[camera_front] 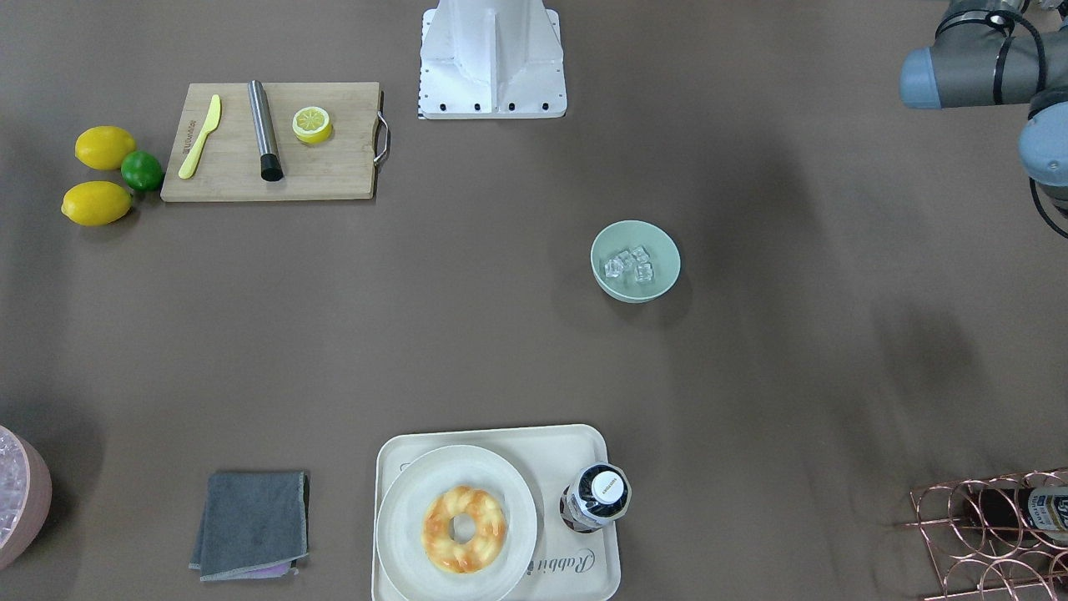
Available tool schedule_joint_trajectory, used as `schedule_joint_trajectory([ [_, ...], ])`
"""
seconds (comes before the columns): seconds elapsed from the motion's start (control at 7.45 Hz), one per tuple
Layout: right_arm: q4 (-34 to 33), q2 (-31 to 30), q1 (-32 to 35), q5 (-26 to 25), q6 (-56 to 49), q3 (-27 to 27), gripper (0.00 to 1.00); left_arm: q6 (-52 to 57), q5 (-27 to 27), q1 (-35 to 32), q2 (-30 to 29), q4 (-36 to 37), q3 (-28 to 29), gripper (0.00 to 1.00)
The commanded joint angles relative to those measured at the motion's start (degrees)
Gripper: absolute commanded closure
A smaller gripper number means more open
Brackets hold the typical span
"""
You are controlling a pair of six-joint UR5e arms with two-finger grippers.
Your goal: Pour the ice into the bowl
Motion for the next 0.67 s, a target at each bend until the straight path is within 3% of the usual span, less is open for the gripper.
schedule_joint_trajectory([
  [0.0, -0.04, 0.0, -0.09, 0.0, 0.21, 0.0, 0.01, -6.26, 2.16, 11.15, -2.51, 14.07, 5.28, 0.48],
  [0.54, -0.04, 0.18, -0.79, 0.0, 0.21, 0.0, 0.01, -13.56, 3.38, 14.88, -6.57, 16.32, 18.56, 0.47],
])
